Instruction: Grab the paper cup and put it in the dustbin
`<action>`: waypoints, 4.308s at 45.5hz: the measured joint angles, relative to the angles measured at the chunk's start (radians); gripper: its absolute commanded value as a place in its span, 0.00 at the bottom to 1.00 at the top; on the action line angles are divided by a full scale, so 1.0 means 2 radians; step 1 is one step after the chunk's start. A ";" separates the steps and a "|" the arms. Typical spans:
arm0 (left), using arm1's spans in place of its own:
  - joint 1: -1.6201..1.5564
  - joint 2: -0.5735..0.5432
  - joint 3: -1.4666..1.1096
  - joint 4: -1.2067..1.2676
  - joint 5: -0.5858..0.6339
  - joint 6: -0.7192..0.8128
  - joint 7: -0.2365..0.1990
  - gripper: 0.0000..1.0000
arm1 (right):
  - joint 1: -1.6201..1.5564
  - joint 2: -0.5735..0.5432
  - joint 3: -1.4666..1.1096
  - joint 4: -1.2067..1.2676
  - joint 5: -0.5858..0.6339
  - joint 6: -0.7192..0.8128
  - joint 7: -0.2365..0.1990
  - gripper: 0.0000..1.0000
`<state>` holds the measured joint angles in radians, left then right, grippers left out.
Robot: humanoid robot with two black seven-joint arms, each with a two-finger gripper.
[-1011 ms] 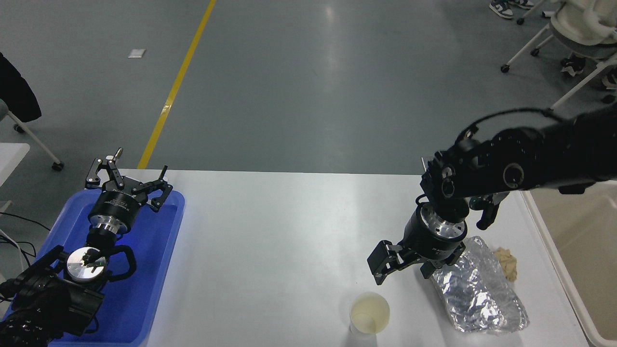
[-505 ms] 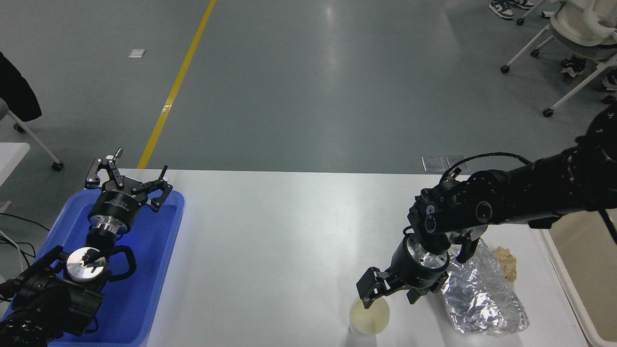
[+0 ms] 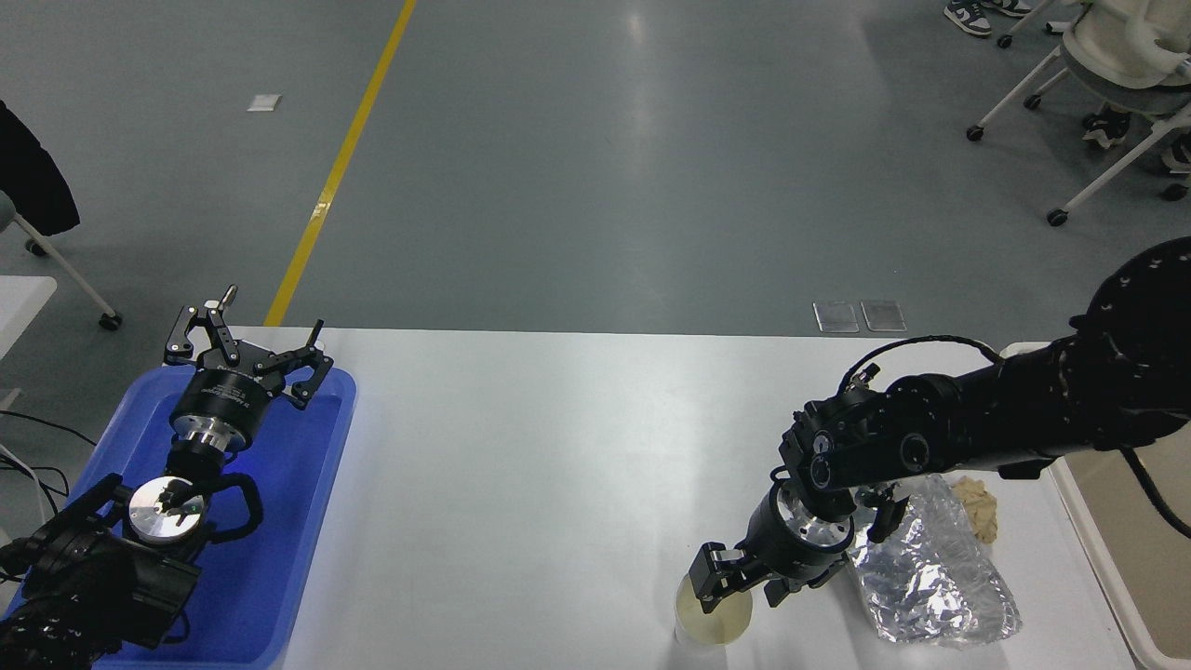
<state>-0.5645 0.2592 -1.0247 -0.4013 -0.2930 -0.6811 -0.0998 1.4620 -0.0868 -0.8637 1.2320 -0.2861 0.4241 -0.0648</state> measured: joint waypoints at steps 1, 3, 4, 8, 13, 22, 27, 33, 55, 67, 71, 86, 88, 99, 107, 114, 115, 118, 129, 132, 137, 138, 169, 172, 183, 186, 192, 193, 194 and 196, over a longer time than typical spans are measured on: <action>0.000 0.000 0.000 0.000 0.000 0.000 0.000 1.00 | -0.001 0.000 0.000 -0.001 -0.002 -0.001 0.000 0.06; 0.000 0.000 0.000 0.000 0.000 0.000 0.000 1.00 | -0.003 0.000 0.001 -0.002 -0.004 -0.001 0.000 0.00; 0.000 0.000 0.000 0.000 0.000 0.000 0.000 1.00 | -0.003 0.000 0.001 -0.003 -0.006 -0.002 0.000 0.00; 0.000 0.000 0.000 0.000 0.000 0.000 0.000 1.00 | -0.003 -0.001 0.002 -0.005 -0.012 -0.004 0.001 0.00; 0.000 0.000 0.000 0.000 0.000 0.000 0.000 1.00 | 0.002 -0.003 0.004 -0.006 -0.017 -0.005 0.002 0.00; 0.000 0.000 0.000 0.000 0.000 0.000 0.000 1.00 | 0.023 -0.008 0.006 -0.002 -0.022 -0.006 0.007 0.00; 0.000 0.000 0.000 0.000 0.000 0.000 0.000 1.00 | 0.042 -0.015 0.007 0.002 -0.023 -0.005 0.012 0.00; 0.000 0.000 0.000 0.000 0.000 0.000 0.000 1.00 | 0.071 -0.032 0.014 0.005 -0.023 -0.001 0.015 0.00; 0.000 0.000 0.000 0.000 0.000 0.000 0.000 1.00 | 0.172 -0.142 0.089 0.005 -0.024 0.033 0.018 0.00; 0.000 0.000 0.000 0.000 0.000 0.000 0.000 1.00 | 0.198 -0.202 0.134 -0.001 -0.018 0.037 0.018 0.00; 0.000 0.000 0.000 0.000 0.000 0.000 0.000 1.00 | 0.202 -0.220 0.149 -0.012 -0.017 0.035 0.017 0.00; 0.000 0.000 0.000 0.000 0.000 0.000 0.000 1.00 | 0.166 -0.254 0.193 -0.128 -0.014 0.026 0.016 0.00; 0.000 0.000 0.000 0.000 0.000 0.000 0.000 1.00 | 0.154 -0.257 0.203 -0.153 -0.014 0.023 0.016 0.00; 0.000 0.000 0.000 0.000 0.000 0.000 0.000 1.00 | 0.072 -0.262 0.256 -0.284 -0.010 -0.010 0.014 0.00; 0.000 0.000 0.000 0.000 0.000 0.000 0.000 1.00 | 0.010 -0.261 0.281 -0.382 0.015 -0.045 0.014 0.00; 0.000 0.000 0.000 0.000 0.000 0.000 0.000 1.00 | -0.045 -0.259 0.290 -0.447 0.031 -0.086 0.013 0.00; 0.000 0.000 0.000 0.000 0.000 0.000 0.000 1.00 | -0.051 -0.258 0.291 -0.453 0.032 -0.090 0.013 0.00; 0.000 0.000 0.000 0.000 0.000 0.000 0.000 1.00 | -0.078 -0.257 0.293 -0.472 0.037 -0.108 0.013 0.00; 0.000 0.000 0.000 0.000 0.000 0.000 0.000 1.00 | -0.154 -0.255 0.298 -0.536 0.057 -0.167 0.013 0.00; 0.000 0.000 0.000 0.000 0.000 0.000 0.000 1.00 | -0.181 -0.254 0.299 -0.551 0.061 -0.181 0.012 0.00; 0.000 0.000 0.000 0.000 0.000 0.000 0.000 1.00 | -0.218 -0.255 0.301 -0.559 0.066 -0.197 0.012 0.00; 0.000 0.000 0.000 0.000 0.000 0.000 0.000 1.00 | -0.225 -0.255 0.302 -0.562 0.068 -0.200 0.013 0.00; 0.000 0.000 0.000 0.000 0.000 0.000 0.000 1.00 | -0.414 -0.244 0.349 -0.578 0.108 -0.237 0.017 0.00; 0.000 0.000 0.000 0.000 0.000 0.000 0.000 1.00 | -0.420 -0.238 0.351 -0.578 0.109 -0.240 0.017 0.00; 0.000 0.000 0.000 0.000 0.000 0.000 0.000 1.00 | -0.435 -0.226 0.354 -0.578 0.110 -0.242 0.018 0.00; 0.000 0.000 0.000 0.000 0.000 0.000 0.000 1.00 | -0.437 -0.223 0.354 -0.578 0.110 -0.242 0.018 0.00; 0.000 0.000 0.000 0.000 0.000 0.000 0.000 1.00 | -0.442 -0.220 0.354 -0.577 0.110 -0.242 0.018 0.03; 0.000 0.000 0.000 0.000 0.000 0.000 0.000 1.00 | -0.442 -0.220 0.354 -0.577 0.110 -0.242 0.018 0.05; 0.000 0.000 0.000 0.000 0.000 0.000 0.000 1.00 | -0.443 -0.219 0.354 -0.577 0.110 -0.242 0.018 0.10; 0.000 0.000 0.000 0.000 0.000 0.000 0.000 1.00 | -0.444 -0.218 0.354 -0.577 0.110 -0.242 0.018 0.26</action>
<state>-0.5642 0.2592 -1.0247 -0.4010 -0.2930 -0.6812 -0.0997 0.5740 -0.5233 -0.1554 0.0788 -0.0662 -0.0608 -0.0292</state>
